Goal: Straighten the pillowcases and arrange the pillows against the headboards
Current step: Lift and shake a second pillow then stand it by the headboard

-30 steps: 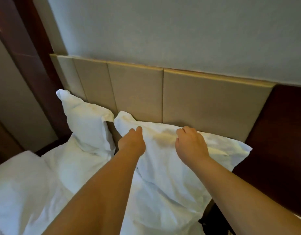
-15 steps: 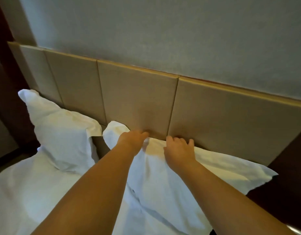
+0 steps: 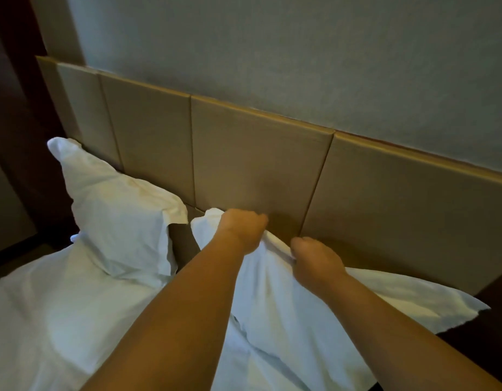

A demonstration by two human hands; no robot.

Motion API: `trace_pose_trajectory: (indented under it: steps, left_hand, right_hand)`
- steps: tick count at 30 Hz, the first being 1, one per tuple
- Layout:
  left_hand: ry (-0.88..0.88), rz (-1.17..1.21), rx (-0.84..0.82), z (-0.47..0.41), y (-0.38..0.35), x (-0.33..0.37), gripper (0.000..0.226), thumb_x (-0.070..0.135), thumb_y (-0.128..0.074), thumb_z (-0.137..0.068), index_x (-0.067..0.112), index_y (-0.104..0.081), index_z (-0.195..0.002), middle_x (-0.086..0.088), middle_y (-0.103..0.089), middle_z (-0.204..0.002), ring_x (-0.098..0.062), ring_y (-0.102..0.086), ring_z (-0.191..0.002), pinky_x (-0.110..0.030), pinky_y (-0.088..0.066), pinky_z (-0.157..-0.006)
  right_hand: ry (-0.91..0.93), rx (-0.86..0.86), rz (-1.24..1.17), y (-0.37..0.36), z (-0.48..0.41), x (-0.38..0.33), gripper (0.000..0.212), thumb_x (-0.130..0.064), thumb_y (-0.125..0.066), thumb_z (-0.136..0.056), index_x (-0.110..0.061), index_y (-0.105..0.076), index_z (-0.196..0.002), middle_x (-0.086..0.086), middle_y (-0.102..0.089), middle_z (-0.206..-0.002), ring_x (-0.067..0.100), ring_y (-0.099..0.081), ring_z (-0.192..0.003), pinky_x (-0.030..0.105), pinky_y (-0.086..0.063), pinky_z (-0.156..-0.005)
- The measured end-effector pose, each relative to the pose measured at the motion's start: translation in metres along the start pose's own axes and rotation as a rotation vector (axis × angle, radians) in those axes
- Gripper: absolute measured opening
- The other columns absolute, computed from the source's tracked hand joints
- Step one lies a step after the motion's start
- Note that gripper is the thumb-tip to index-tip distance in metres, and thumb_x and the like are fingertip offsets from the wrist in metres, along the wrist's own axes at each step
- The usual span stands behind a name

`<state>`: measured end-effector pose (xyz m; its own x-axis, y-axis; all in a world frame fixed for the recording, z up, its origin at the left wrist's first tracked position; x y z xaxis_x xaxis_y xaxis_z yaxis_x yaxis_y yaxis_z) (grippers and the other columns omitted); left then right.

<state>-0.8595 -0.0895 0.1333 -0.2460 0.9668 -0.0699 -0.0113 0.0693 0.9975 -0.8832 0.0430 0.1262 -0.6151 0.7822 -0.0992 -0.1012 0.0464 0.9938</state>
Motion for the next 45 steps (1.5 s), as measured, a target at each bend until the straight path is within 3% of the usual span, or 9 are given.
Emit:
trace_pose_trajectory:
  steps: [5, 9, 14, 19, 25, 35, 38, 40, 45]
  left_hand:
    - [0.144, 0.226, 0.236, 0.006, 0.046, -0.008, 0.034, 0.023, -0.062, -0.092, 0.017, -0.044, -0.121, -0.004, -0.059, -0.093, -0.02, -0.057, -0.077, -0.03, -0.047, -0.071]
    - [0.18, 0.334, 0.267, 0.012, 0.046, -0.012, 0.021, 0.026, -0.051, -0.097, 0.018, -0.05, -0.117, -0.005, -0.063, -0.104, -0.024, -0.061, -0.087, -0.035, -0.051, -0.078]
    - [0.286, 0.305, 0.228, 0.03, 0.03, -0.054, 0.029, 0.027, -0.054, -0.096, 0.018, -0.049, -0.124, -0.004, -0.062, -0.113, -0.022, -0.062, -0.094, -0.03, -0.05, -0.082]
    - [0.472, 0.245, 0.19, 0.055, 0.018, -0.12, 0.035, 0.029, -0.055, -0.096, 0.021, -0.047, -0.129, -0.003, -0.058, -0.126, -0.021, -0.059, -0.107, -0.031, -0.048, -0.089]
    - [0.598, 0.158, 0.077, 0.069, 0.003, -0.199, 0.051, 0.037, -0.055, -0.095, 0.023, -0.036, -0.14, -0.004, -0.04, -0.145, -0.026, -0.049, -0.124, -0.035, -0.043, -0.101]
    - [0.627, 0.065, 0.076, 0.026, -0.007, -0.281, 0.046, 0.022, -0.06, -0.095, 0.019, -0.043, -0.138, -0.008, -0.05, -0.136, -0.028, -0.053, -0.119, -0.038, -0.045, -0.099]
    - [0.611, 0.008, 0.032, 0.016, -0.01, -0.291, 0.05, 0.023, -0.063, -0.093, 0.019, -0.041, -0.138, -0.009, -0.052, -0.134, -0.029, -0.054, -0.118, -0.04, -0.046, -0.098]
    - [0.594, -0.04, -0.002, 0.011, -0.019, -0.294, 0.054, 0.027, -0.062, -0.093, 0.021, -0.036, -0.141, -0.01, -0.052, -0.135, -0.029, -0.053, -0.118, -0.041, -0.047, -0.096]
    - [0.491, -0.122, -0.111, -0.009, -0.047, -0.287, 0.076, 0.04, -0.061, -0.091, 0.031, -0.015, -0.151, -0.008, -0.038, -0.15, -0.031, -0.048, -0.128, -0.041, -0.044, -0.102]
  right_hand:
    - [-0.085, 0.179, 0.0, 0.039, 0.012, 0.012, 0.018, -0.018, -0.063, -0.089, -0.019, -0.057, -0.106, 0.002, -0.062, -0.104, 0.019, -0.06, -0.091, 0.027, -0.05, -0.078]
    - [-0.028, 0.297, 0.031, 0.054, 0.014, -0.002, 0.01, -0.012, -0.052, -0.092, -0.018, -0.057, -0.098, 0.002, -0.062, -0.096, 0.014, -0.052, -0.08, 0.024, -0.045, -0.069]
    - [0.103, 0.295, 0.02, 0.049, 0.0, -0.047, 0.014, -0.013, -0.052, -0.09, -0.02, -0.059, -0.101, -0.001, -0.062, -0.1, 0.016, -0.057, -0.088, 0.024, -0.05, -0.077]
    - [0.245, 0.238, -0.008, 0.037, -0.025, -0.104, 0.024, -0.017, -0.053, -0.091, -0.02, -0.057, -0.115, 0.0, -0.06, -0.113, 0.017, -0.056, -0.1, 0.023, -0.045, -0.079]
    - [0.288, 0.102, 0.004, 0.014, -0.073, -0.163, 0.044, -0.037, -0.054, -0.095, -0.021, -0.046, -0.135, 0.002, -0.051, -0.138, 0.021, -0.051, -0.123, 0.028, -0.042, -0.102]
    - [0.271, -0.061, -0.147, -0.031, -0.175, -0.228, 0.029, -0.022, -0.036, -0.102, -0.004, -0.054, -0.116, 0.015, -0.061, -0.113, 0.03, -0.059, -0.101, 0.036, -0.05, -0.085]
    - [0.219, -0.164, -0.31, -0.046, -0.183, -0.241, 0.038, -0.02, -0.03, -0.103, 0.004, -0.045, -0.129, 0.023, -0.055, -0.124, 0.027, -0.058, -0.093, 0.029, -0.042, -0.074]
    - [0.219, -0.23, -0.41, -0.058, -0.184, -0.247, 0.047, -0.023, -0.033, -0.103, 0.002, -0.031, -0.142, 0.02, -0.052, -0.127, 0.027, -0.056, -0.104, 0.031, -0.045, -0.083]
    - [0.153, -0.259, -0.634, -0.069, -0.199, -0.239, 0.026, -0.019, -0.053, -0.096, -0.009, -0.058, -0.12, 0.008, -0.06, -0.108, 0.026, -0.058, -0.097, 0.033, -0.051, -0.081]
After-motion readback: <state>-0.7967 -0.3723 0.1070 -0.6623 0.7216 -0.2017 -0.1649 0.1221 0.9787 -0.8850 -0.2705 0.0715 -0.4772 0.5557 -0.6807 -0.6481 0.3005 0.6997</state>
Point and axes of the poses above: each hand's wrist, its own z-axis away from the middle knuckle, its own y-axis out of the back of the hand, x = y × z, the point moved 7 cm from there along -z, towards the middle knuckle
